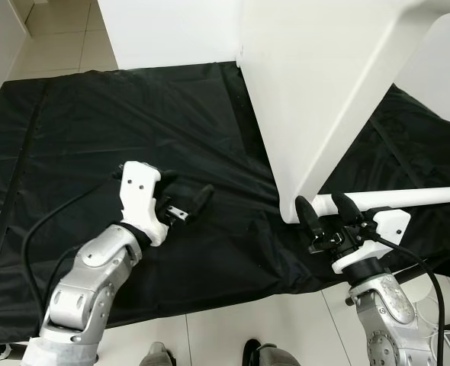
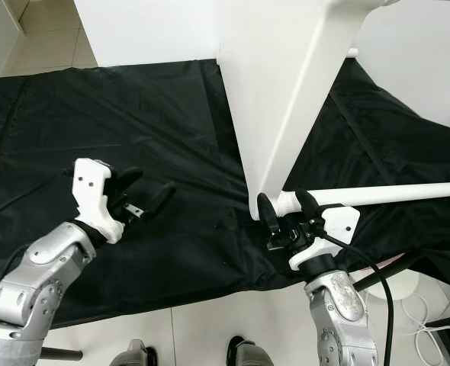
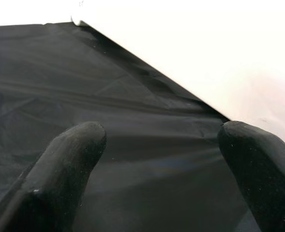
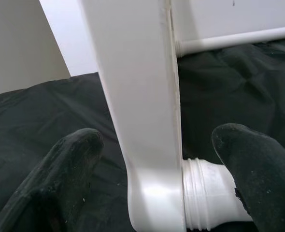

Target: Building children table

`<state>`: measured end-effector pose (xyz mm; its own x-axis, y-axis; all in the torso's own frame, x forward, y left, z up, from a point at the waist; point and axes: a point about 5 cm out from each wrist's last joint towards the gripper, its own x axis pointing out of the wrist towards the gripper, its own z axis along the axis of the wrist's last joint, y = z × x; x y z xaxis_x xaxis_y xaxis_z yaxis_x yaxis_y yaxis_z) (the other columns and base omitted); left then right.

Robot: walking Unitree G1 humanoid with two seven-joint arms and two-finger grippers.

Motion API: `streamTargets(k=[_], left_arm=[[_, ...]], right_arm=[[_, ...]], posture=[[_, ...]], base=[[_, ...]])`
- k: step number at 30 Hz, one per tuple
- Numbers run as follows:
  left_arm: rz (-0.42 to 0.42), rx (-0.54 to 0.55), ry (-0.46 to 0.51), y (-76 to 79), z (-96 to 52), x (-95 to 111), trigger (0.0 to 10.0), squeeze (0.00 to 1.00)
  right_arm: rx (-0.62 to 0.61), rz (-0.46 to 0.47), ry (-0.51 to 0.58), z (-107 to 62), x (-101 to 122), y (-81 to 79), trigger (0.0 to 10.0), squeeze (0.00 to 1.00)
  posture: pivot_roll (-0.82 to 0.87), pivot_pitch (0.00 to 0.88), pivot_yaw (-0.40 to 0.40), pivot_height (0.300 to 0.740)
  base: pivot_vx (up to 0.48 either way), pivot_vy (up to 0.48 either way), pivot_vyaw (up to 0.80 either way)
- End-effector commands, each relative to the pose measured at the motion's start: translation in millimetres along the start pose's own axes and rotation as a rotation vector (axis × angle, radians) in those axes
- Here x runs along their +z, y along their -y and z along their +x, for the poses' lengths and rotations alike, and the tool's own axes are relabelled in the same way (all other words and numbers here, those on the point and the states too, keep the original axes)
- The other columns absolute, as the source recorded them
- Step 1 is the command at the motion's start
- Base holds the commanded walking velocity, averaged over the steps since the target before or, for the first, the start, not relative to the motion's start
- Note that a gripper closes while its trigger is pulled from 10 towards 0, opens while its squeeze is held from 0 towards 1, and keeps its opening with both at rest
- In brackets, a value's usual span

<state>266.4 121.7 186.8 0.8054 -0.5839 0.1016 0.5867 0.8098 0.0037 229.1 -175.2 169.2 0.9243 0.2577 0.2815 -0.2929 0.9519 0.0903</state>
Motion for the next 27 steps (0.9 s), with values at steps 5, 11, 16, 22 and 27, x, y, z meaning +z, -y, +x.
streamTargets(k=[5,11,16,22,27], left_arm=[[0.053,0.051,-0.019,2.2,2.3,-7.7,10.0,0.0],[0.032,0.046,-0.016,2.3,5.8,-11.4,10.0,0.0],[0.053,0.051,-0.026,2.0,7.9,-16.9,10.0,1.0],[0.091,0.087,-0.025,2.0,14.2,-19.4,10.0,0.0],[0.115,0.098,-0.016,0.6,18.8,-19.6,10.0,0.0]], right_arm=[[0.01,-0.011,-0.039,15.3,-10.5,-3.7,10.0,0.0],[-0.013,-0.062,-0.066,25.8,-16.4,-1.8,10.0,0.0],[-0.014,-0.056,-0.092,29.7,-23.7,-0.5,10.0,1.0],[-0.032,-0.092,-0.099,36.5,-29.0,0.6,10.0,1.0],[-0.047,-0.112,-0.1,43.6,-31.8,2.4,10.0,1.0]], posture=[[0.05,0.128,-0.017,0.74],[0.05,0.122,-0.025,0.74],[0.05,0.12,-0.025,0.74],[0.04,0.112,-0.031,0.74],[0.04,0.105,-0.041,0.74]], base=[[0.0,0.0,0.0],[0.0,0.0,0.0],[0.0,0.0,0.0],[0.0,0.0,0.0],[0.0,0.0,0.0]])
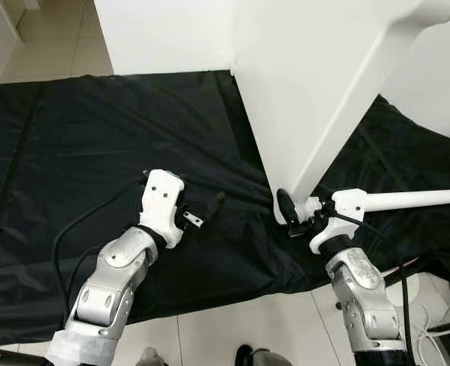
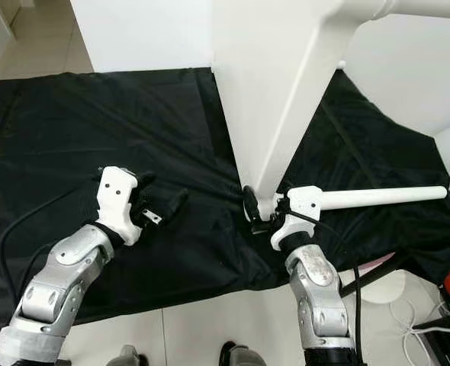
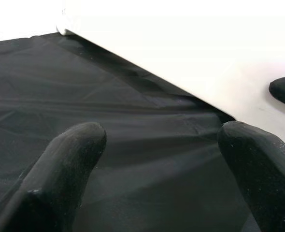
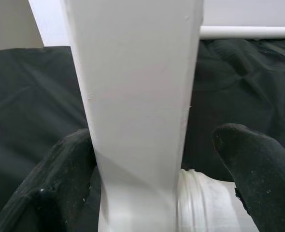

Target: Building children table

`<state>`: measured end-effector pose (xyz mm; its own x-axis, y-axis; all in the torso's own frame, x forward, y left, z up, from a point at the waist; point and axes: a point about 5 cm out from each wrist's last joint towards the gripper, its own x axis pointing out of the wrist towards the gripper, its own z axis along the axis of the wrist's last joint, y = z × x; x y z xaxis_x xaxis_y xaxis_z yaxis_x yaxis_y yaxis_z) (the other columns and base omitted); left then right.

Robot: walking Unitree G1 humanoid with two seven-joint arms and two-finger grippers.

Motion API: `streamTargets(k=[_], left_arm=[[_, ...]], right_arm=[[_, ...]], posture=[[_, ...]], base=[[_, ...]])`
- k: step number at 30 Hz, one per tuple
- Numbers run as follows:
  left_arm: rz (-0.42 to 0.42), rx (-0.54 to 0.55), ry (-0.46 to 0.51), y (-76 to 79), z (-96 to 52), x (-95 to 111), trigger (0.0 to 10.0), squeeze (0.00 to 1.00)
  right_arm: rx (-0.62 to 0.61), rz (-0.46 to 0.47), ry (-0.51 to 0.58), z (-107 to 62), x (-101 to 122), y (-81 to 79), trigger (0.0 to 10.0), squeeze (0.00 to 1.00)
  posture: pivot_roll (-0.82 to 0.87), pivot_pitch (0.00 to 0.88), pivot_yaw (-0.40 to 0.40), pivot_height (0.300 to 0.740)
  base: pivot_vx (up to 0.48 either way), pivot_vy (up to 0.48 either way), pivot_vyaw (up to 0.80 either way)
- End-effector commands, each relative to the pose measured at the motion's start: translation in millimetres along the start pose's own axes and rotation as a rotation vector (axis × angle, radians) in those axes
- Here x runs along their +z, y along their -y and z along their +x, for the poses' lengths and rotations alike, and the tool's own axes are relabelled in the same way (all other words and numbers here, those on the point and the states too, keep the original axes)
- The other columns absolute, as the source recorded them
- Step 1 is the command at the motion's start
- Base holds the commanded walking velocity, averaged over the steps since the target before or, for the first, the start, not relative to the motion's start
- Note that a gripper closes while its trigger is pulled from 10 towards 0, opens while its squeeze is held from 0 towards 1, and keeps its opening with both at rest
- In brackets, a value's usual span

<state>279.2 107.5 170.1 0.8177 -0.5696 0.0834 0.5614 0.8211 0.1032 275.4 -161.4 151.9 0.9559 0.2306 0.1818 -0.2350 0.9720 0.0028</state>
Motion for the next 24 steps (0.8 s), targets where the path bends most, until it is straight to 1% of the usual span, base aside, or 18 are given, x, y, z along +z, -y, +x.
streamTargets(k=[1,2,10,11,12,13,14,16,19,24], left_arm=[[0.016,0.083,0.002,-3.9,3.5,-1.6,10.0,0.0],[0.014,0.091,0.004,-5.3,4.9,-1.9,10.0,0.0],[0.014,0.091,0.004,-5.3,4.9,-1.9,10.0,0.0],[0.001,0.1,0.006,-7.0,6.4,-2.6,10.0,0.0],[0.003,0.12,0.014,-10.9,10.1,-1.9,10.0,0.0],[0.003,0.134,0.02,-13.5,12.9,-1.3,10.0,0.0],[0.003,0.134,0.02,-13.5,12.9,-1.3,10.0,0.0],[0.008,0.151,0.03,-16.4,16.3,0.1,10.0,0.0],[0.007,0.155,0.031,-16.9,17.3,-0.3,10.0,0.0],[0.014,0.18,0.041,-21.5,22.1,-2.0,10.0,0.0]], right_arm=[[-0.02,-0.022,0.004,5.0,-1.2,1.2,10.0,1.0],[-0.018,-0.035,-0.006,8.0,-2.0,1.3,10.0,1.0],[-0.018,-0.035,-0.006,8.0,-2.0,1.3,10.0,1.0],[-0.018,-0.041,-0.002,11.3,-1.7,1.1,10.0,0.75],[-0.023,-0.048,-0.007,18.3,-2.8,0.9,10.0,0.0],[-0.03,-0.061,-0.012,24.1,-4.0,0.1,10.0,0.0],[-0.03,-0.061,-0.012,24.1,-4.0,0.1,10.0,0.0],[-0.055,-0.072,-0.022,31.4,-6.1,-0.1,10.0,0.0],[-0.064,-0.073,-0.028,33.5,-7.1,-0.2,10.0,0.0],[-0.07,-0.096,-0.023,43.3,-9.3,-4.1,10.0,0.0]], posture=[[0.03,0.101,-0.045,0.74],[0.03,0.101,-0.045,0.74],[0.03,0.101,-0.045,0.74],[0.02,0.099,-0.047,0.74],[0.02,0.089,-0.056,0.74],[0.02,0.087,-0.056,0.74],[0.02,0.087,-0.056,0.74],[0.02,0.087,-0.056,0.74],[0.02,0.084,-0.058,0.74],[0.02,0.076,-0.057,0.74]], base=[[0.0,0.0,0.0],[0.0,0.0,0.0],[0.0,0.0,0.0],[0.0,0.0,0.0],[0.0,0.0,0.0],[0.0,0.0,0.0],[0.0,0.0,0.0],[0.0,0.0,0.0],[0.0,0.0,0.0],[0.0,0.0,0.0]])
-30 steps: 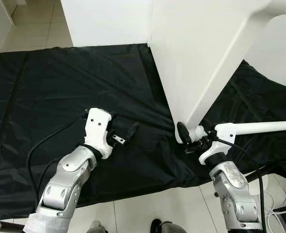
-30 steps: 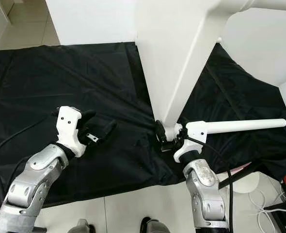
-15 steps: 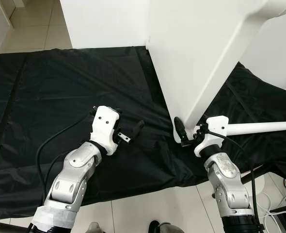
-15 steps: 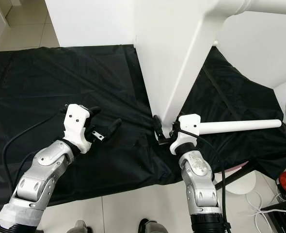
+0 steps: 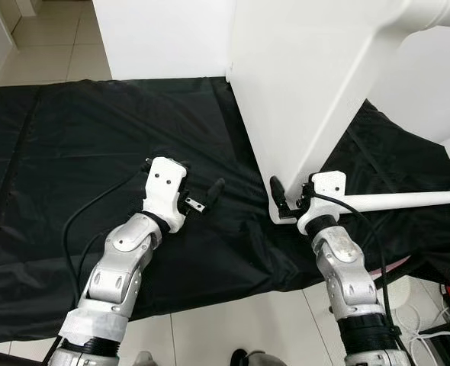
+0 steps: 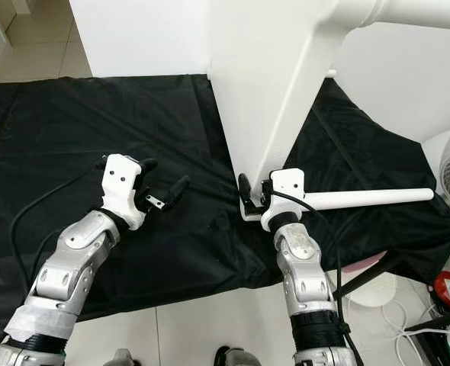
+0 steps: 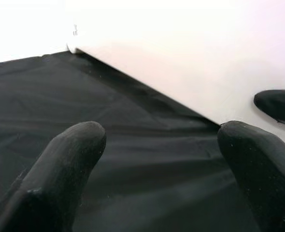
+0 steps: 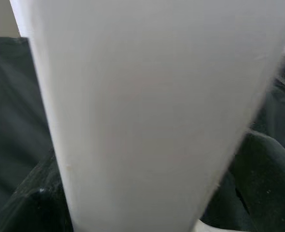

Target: Building children table

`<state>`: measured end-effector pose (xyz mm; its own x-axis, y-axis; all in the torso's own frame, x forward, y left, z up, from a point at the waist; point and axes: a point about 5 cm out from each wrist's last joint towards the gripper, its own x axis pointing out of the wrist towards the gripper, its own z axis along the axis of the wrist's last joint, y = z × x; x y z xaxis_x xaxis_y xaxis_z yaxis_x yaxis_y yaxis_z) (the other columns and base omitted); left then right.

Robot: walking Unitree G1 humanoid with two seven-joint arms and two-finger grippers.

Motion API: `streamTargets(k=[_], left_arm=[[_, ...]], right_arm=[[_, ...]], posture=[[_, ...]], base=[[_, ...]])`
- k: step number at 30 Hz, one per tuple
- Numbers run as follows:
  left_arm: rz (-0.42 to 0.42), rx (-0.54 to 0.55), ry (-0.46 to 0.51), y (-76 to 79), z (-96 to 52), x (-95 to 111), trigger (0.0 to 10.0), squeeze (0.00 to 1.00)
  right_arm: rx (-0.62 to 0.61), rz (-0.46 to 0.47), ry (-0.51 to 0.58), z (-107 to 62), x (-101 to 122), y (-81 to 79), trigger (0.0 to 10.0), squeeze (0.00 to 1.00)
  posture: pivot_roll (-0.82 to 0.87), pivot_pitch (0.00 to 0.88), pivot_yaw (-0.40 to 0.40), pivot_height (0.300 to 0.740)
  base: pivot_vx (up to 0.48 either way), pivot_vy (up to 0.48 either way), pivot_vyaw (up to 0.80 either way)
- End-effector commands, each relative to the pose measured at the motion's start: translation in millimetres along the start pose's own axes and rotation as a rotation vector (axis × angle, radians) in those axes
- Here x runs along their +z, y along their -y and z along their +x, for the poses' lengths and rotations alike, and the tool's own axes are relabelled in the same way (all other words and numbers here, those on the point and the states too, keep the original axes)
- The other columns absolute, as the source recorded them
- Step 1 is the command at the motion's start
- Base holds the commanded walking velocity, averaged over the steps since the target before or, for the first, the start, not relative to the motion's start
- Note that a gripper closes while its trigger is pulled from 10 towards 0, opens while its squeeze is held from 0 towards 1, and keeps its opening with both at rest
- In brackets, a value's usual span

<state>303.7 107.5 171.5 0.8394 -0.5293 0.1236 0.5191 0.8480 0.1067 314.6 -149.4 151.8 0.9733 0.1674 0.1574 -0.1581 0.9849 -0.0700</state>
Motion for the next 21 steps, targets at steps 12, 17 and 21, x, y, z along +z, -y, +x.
streamTargets(k=[12,17,21], left_arm=[[0.023,0.136,0.034,-10.9,11.1,6.4,10.0,0.0],[0.02,0.188,0.035,-12.2,13.2,5.0,10.0,0.0],[0.01,0.267,0.026,-21.8,15.1,4.9,10.0,0.0]], right_arm=[[0.017,-0.047,0.025,20.8,-3.6,-10.9,10.0,0.0],[0.019,-0.037,0.033,24.6,-6.7,-17.7,10.0,0.0],[0.015,-0.041,0.038,27.3,-7.4,-19.8,10.0,0.0]], posture=[[0.03,0.089,-0.045,0.74],[0.04,0.106,-0.04,0.74],[0.05,0.108,-0.036,0.74]], base=[[0.0,0.0,0.0],[0.0,0.0,0.0],[0.0,0.0,0.0]])
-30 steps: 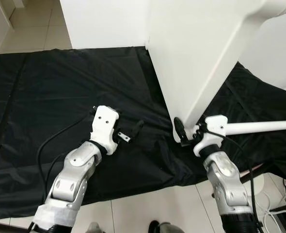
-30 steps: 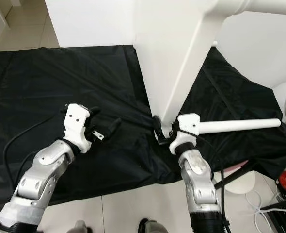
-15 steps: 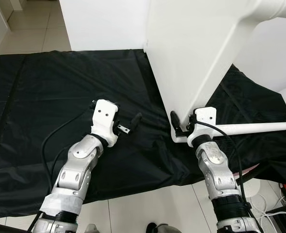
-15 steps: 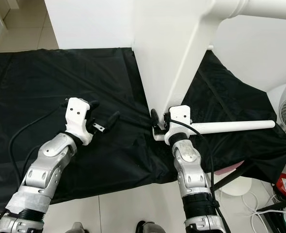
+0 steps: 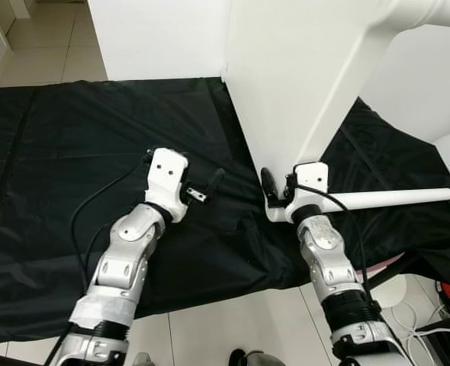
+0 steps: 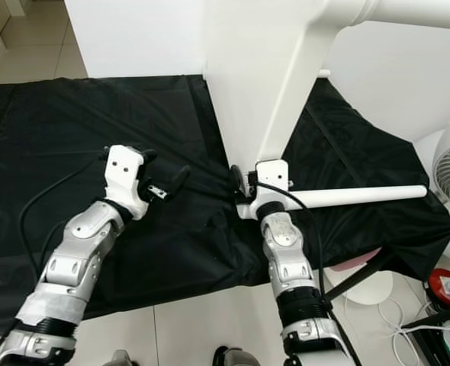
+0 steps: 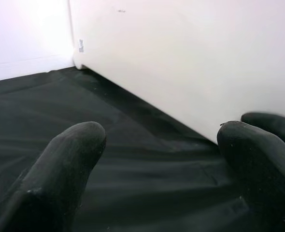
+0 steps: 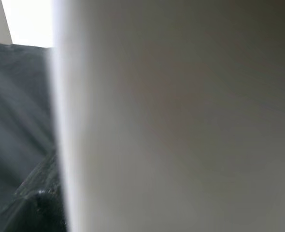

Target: Building children table

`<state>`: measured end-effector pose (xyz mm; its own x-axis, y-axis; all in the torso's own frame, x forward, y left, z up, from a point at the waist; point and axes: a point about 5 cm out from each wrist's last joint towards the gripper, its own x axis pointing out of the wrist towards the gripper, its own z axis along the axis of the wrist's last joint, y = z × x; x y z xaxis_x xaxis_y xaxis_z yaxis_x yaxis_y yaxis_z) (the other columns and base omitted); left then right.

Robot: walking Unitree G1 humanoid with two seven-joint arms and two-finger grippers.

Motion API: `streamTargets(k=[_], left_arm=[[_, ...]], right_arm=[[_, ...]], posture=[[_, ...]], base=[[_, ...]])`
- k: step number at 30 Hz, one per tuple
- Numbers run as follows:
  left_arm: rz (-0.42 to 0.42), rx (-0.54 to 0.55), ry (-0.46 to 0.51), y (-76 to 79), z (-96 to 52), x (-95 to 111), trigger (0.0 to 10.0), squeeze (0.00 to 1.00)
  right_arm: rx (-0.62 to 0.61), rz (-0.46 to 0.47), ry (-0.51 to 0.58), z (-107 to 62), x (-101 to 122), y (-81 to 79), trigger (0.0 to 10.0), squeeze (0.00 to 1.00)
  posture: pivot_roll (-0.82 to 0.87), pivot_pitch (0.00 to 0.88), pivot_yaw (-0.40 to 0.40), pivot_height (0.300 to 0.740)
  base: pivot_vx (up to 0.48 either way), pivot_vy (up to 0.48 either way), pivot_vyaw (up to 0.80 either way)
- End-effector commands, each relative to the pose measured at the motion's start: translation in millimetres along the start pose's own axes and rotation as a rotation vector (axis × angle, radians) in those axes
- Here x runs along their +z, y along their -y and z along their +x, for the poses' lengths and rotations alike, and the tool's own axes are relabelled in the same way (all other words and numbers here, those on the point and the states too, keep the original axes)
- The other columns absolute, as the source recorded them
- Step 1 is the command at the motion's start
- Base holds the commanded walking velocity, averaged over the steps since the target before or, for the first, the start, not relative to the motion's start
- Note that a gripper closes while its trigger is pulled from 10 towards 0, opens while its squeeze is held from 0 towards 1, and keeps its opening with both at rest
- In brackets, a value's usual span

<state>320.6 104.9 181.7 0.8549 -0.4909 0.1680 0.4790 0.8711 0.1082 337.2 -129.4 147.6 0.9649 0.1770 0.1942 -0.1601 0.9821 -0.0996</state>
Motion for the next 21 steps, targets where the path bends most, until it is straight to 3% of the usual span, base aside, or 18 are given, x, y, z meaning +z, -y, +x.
streamTargets(k=[1,7,16,21], left_arm=[[0.009,0.255,-0.026,-18.9,-1.2,-3.4,10.0,0.0],[0.0,0.357,-0.058,-31.9,-1.8,-7.5,10.0,0.0],[0.029,0.344,-0.048,-35.3,4.6,-1.5,10.0,0.0],[0.033,0.349,-0.033,-36.8,3.8,1.5,10.0,0.0]], right_arm=[[0.008,-0.015,0.001,3.6,-0.4,-4.1,10.0,0.0],[0.005,-0.007,-0.005,5.5,-4.2,-6.9,10.0,0.0],[0.014,0.047,-0.011,4.2,-9.1,-19.0,10.0,0.0],[-0.045,0.074,0.006,-0.4,-6.9,-14.3,10.0,0.0]], posture=[[0.05,0.109,-0.035,0.74],[0.06,0.109,-0.043,0.74],[0.06,0.112,-0.034,0.74],[0.07,0.117,-0.028,0.74]], base=[[0.0,0.0,0.0],[0.0,0.0,0.0],[0.0,0.0,0.0],[0.0,0.0,0.0]])
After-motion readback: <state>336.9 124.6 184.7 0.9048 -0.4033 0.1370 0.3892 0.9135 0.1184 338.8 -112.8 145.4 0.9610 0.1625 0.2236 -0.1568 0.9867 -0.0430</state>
